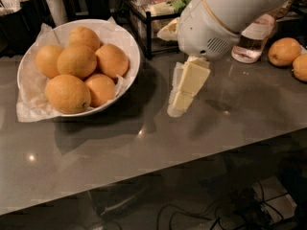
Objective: Pick orange from white bowl
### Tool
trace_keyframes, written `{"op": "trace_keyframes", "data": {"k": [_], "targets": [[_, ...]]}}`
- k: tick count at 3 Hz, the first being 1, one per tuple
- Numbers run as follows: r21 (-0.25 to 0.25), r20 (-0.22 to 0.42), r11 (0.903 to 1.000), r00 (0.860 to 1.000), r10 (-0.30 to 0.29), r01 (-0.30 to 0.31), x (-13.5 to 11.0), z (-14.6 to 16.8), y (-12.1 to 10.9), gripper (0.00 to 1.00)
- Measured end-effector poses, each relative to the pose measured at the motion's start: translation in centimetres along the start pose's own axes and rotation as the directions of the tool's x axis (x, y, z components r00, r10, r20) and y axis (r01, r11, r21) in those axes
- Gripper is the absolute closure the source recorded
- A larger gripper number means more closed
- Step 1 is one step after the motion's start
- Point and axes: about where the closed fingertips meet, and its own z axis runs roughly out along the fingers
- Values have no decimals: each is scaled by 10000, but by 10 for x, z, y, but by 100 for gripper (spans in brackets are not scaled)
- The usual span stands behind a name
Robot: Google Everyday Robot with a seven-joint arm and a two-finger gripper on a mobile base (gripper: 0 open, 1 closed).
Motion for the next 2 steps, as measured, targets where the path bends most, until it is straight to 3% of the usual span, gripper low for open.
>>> {"op": "trace_keyframes", "data": {"k": [2], "targets": [[-283, 1507, 9920, 9816, -1175, 1231, -88, 59, -33, 0]]}}
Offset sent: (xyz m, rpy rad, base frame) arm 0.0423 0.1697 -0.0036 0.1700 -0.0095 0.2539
